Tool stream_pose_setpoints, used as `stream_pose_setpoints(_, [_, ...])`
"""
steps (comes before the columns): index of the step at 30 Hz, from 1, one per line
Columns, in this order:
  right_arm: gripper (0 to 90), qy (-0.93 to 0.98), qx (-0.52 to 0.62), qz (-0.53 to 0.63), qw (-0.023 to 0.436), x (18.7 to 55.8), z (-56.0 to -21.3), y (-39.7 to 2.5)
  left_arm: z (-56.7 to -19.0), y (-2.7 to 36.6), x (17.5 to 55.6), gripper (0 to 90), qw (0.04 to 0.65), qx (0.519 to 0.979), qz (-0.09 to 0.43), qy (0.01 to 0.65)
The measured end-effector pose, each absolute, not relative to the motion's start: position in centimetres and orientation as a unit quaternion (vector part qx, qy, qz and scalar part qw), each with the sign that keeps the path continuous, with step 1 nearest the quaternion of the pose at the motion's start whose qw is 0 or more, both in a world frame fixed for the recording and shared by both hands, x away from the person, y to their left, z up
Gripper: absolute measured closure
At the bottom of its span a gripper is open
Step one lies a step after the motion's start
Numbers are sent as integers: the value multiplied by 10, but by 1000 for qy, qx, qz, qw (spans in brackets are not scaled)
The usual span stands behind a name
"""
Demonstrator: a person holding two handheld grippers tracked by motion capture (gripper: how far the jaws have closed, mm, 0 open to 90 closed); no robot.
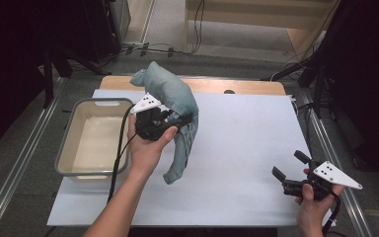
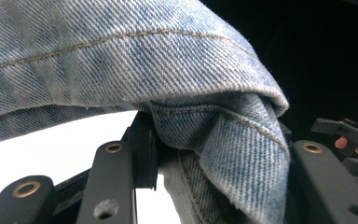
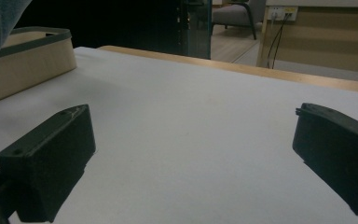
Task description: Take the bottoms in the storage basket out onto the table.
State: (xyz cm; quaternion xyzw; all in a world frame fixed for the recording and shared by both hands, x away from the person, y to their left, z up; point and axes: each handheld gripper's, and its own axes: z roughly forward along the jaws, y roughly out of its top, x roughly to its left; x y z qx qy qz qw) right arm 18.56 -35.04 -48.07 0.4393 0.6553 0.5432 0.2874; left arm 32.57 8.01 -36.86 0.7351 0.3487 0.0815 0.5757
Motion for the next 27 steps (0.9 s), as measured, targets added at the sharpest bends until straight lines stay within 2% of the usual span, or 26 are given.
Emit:
stream_pose_setpoints(12, [0, 656, 440, 541, 288, 186, -481, -350, -380, 67, 325, 510, 568, 745, 69, 342])
stream_pose_setpoints(27, [0, 657, 438, 543, 286, 186, -482, -352, -415, 34, 332, 509, 543, 764, 31, 346])
